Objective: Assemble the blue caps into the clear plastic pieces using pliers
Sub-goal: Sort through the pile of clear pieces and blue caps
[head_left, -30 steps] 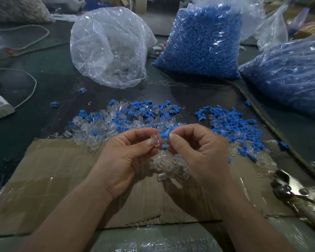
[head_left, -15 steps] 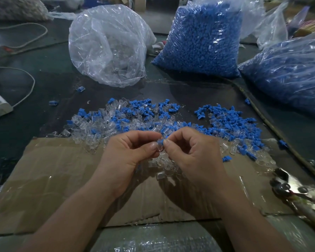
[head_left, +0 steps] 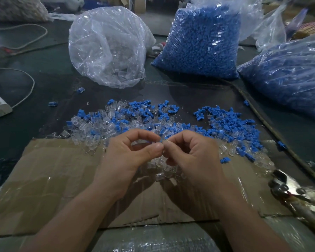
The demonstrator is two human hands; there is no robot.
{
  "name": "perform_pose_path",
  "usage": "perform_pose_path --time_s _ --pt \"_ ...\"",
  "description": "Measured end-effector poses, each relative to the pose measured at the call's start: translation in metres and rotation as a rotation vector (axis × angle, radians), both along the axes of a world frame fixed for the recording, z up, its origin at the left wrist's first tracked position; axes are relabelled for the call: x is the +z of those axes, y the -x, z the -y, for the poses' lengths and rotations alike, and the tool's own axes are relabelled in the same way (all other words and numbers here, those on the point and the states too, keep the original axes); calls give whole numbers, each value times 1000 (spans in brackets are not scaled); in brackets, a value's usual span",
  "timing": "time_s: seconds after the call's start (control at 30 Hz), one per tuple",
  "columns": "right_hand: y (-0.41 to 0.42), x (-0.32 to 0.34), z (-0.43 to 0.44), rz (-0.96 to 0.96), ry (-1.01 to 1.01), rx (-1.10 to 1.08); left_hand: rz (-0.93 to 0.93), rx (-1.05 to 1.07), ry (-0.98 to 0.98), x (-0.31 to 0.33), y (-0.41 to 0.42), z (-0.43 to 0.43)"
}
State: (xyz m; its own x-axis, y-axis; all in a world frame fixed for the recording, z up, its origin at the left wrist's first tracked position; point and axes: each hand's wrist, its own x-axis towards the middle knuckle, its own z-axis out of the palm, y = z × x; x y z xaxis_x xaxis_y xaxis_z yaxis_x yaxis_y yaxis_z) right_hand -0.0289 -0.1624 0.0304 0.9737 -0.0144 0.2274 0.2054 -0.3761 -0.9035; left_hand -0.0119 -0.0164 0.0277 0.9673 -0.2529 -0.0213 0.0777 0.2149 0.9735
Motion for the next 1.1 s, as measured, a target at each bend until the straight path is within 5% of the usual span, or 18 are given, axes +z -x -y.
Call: perform_pose_path --time_s 0.5,0.8,1.1 --pt "-3 -6 0 72 73 147 -22 51 -160 7 -3 -4" --pt "-6 -7 5 246 120 208 -218 -28 -25 9 -5 -6" --pt "-8 -11 4 371 172 177 -226 -19 -4 10 -5 -5"
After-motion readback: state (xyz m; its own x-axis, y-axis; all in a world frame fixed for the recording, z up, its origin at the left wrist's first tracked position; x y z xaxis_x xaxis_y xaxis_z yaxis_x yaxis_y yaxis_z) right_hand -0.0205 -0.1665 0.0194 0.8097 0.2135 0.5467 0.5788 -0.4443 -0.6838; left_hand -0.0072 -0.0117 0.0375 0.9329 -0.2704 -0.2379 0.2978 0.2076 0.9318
